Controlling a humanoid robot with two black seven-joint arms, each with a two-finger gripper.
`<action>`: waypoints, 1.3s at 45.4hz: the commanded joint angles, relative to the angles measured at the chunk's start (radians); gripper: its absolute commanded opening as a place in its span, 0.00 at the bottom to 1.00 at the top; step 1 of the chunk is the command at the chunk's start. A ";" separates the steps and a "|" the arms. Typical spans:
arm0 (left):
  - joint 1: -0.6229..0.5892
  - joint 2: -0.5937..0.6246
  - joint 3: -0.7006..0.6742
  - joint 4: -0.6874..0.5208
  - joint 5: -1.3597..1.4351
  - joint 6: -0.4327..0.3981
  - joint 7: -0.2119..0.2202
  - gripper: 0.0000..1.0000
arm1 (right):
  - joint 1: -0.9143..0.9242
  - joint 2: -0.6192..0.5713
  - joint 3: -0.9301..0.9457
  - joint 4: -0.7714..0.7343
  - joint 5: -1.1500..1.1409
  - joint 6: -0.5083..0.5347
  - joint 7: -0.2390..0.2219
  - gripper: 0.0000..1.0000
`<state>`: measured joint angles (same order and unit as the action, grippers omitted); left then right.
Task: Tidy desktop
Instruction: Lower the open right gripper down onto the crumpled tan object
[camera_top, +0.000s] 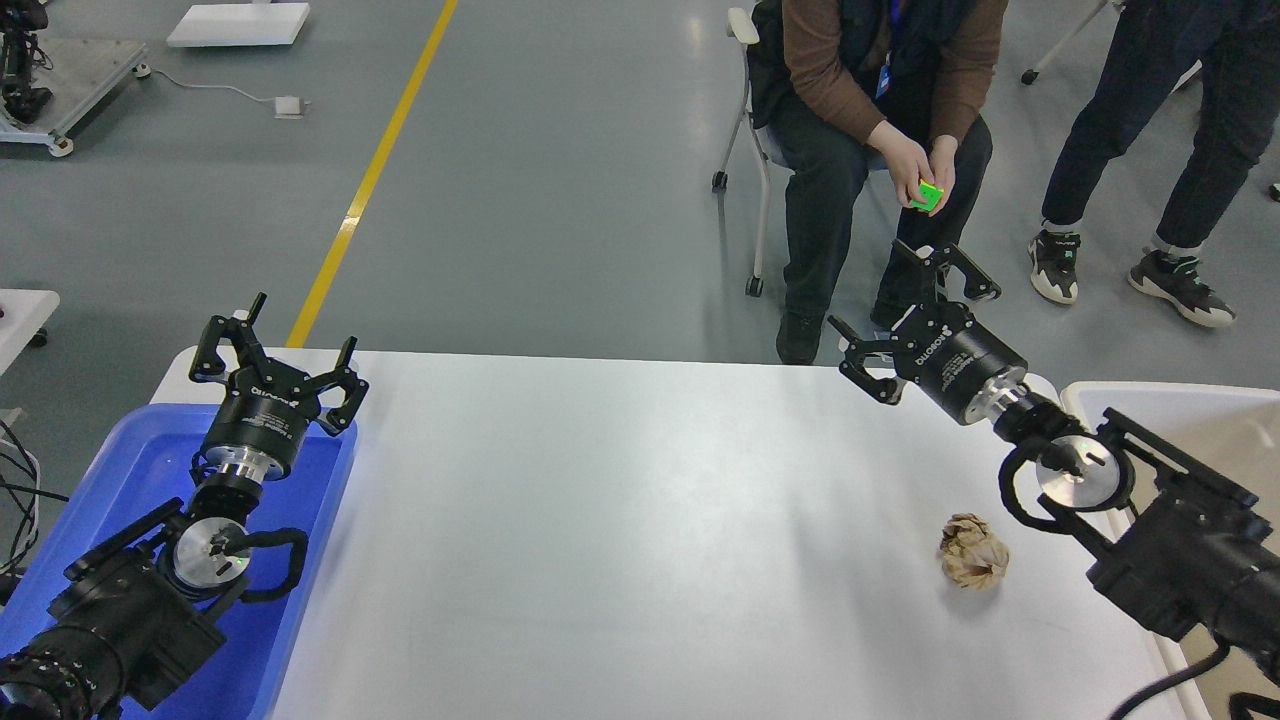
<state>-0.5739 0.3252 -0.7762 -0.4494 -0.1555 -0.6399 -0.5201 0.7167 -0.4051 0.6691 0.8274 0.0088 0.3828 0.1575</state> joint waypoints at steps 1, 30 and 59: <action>0.000 0.000 0.000 0.000 0.001 -0.001 0.000 1.00 | 0.006 -0.181 -0.034 0.153 -0.314 0.004 0.002 1.00; -0.001 0.000 0.000 0.000 0.001 -0.001 0.002 1.00 | 0.030 -0.345 -0.319 0.226 -1.190 -0.182 0.108 1.00; 0.000 0.000 0.000 0.000 -0.001 -0.001 0.002 1.00 | 0.021 -0.262 -0.848 0.050 -1.305 -0.754 0.208 1.00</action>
<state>-0.5742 0.3255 -0.7762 -0.4495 -0.1548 -0.6413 -0.5184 0.7457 -0.7088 -0.0311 0.9653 -1.2754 -0.1973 0.3373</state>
